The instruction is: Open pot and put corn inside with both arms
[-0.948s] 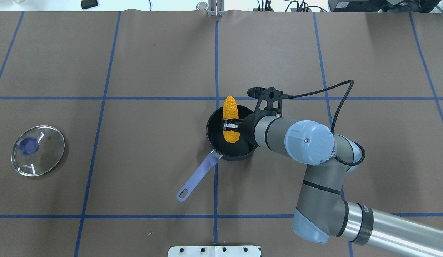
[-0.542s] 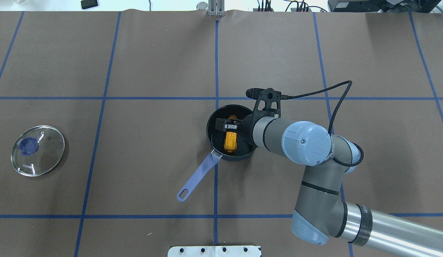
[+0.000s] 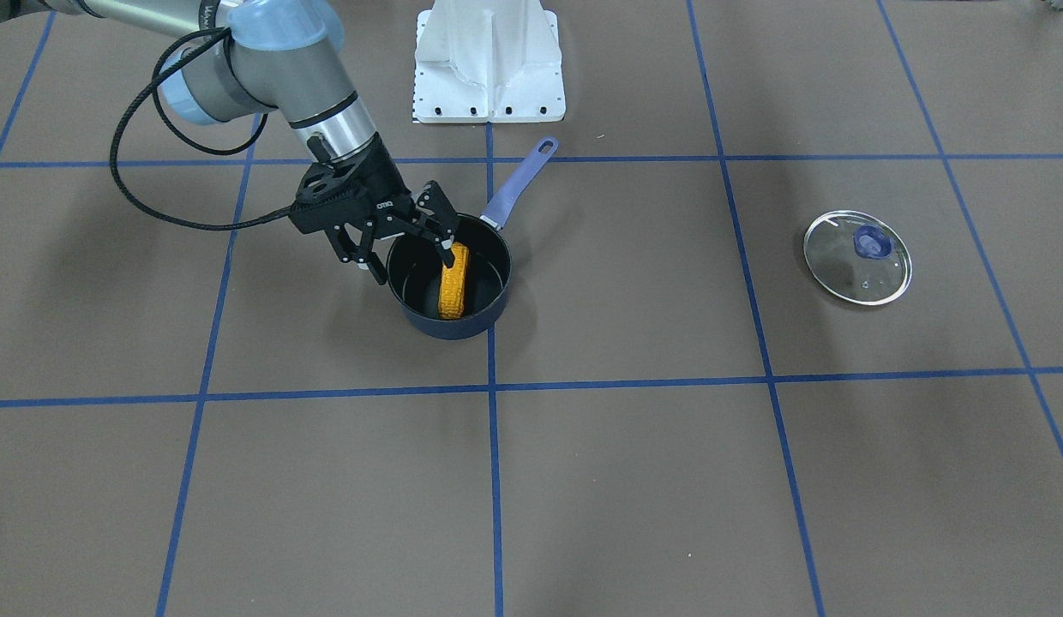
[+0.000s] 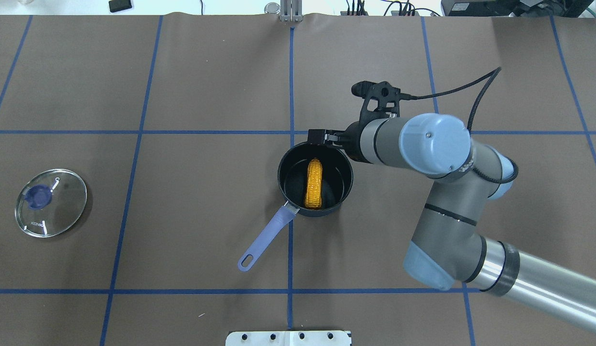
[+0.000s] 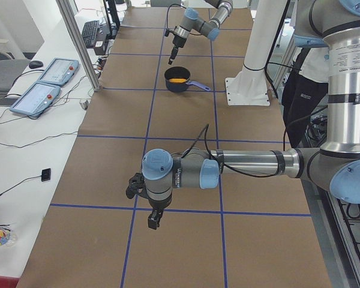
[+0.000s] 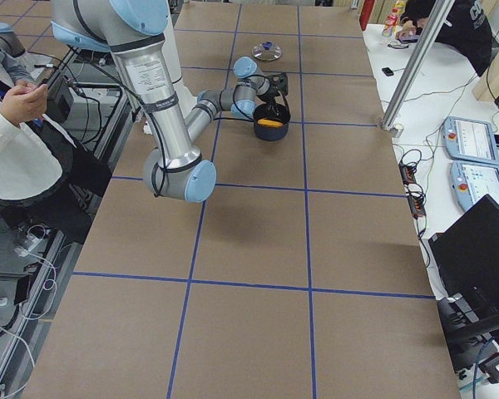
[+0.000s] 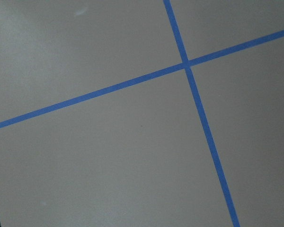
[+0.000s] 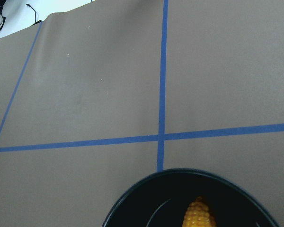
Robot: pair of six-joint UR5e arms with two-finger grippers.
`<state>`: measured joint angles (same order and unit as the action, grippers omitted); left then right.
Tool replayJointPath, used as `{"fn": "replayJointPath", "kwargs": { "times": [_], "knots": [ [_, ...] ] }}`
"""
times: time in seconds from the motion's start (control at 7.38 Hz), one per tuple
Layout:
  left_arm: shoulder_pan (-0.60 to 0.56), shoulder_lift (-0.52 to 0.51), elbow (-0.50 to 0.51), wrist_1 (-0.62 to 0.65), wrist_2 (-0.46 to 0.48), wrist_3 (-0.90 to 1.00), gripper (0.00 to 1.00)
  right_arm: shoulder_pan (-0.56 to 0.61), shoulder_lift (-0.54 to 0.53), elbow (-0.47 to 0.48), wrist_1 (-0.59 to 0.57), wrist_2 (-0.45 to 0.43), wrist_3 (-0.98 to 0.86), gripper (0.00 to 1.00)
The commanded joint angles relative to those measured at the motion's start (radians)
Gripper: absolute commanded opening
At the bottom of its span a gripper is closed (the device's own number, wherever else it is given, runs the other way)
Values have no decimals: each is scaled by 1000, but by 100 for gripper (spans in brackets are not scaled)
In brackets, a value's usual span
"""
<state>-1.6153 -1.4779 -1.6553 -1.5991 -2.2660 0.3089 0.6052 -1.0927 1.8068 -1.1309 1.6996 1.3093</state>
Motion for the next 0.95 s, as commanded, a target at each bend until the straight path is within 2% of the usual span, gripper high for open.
{"fn": "replayJointPath", "kwargs": {
  "times": [0.0,0.27,0.54,0.68,0.81],
  "knots": [
    [0,25,6,4,2,7,99,204,-31,17,-180,234,-199,100],
    [-3,54,-20,11,-3,-5,99,357,-120,5,-245,349,-486,100],
    [-3,54,-27,8,-134,-161,99,489,-163,9,-456,376,-837,100],
    [-3,54,-29,4,-133,-154,99,592,-226,-3,-475,388,-1077,100],
    [-3,56,-31,2,-121,-152,99,695,-263,-42,-499,467,-1222,100]
  ]
}}
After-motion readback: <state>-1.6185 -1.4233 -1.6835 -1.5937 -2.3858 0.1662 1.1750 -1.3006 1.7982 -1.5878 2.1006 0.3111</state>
